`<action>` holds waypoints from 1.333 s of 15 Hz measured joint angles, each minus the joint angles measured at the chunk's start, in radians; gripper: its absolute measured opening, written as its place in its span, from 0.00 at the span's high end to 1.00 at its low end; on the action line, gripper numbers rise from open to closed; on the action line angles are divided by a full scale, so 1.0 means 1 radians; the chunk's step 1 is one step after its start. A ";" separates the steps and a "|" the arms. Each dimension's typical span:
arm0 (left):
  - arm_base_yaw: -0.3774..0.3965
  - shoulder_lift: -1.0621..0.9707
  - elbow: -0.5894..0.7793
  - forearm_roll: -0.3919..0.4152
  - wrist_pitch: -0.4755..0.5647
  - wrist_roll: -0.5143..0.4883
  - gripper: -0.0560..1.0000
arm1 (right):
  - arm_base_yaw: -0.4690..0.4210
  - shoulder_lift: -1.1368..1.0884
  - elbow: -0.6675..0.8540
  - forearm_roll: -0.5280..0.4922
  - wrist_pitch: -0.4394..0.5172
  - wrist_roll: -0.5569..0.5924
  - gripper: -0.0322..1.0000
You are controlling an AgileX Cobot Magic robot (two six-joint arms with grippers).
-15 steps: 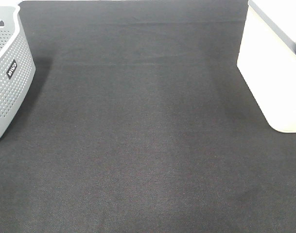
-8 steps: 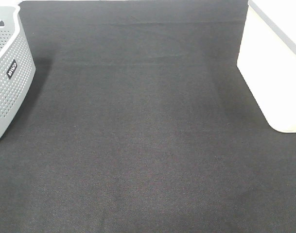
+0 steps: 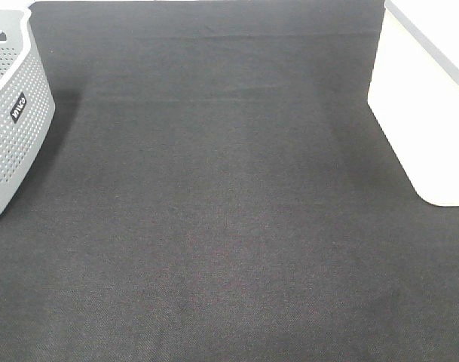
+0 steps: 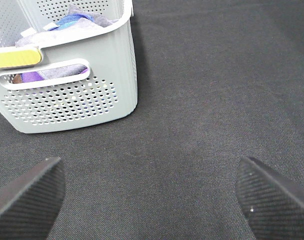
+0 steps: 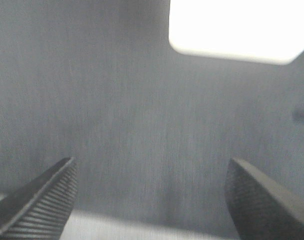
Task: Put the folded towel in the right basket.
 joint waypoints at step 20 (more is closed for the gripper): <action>0.000 0.000 0.000 0.000 0.000 0.000 0.11 | 0.000 -0.207 0.005 0.001 0.001 -0.009 0.23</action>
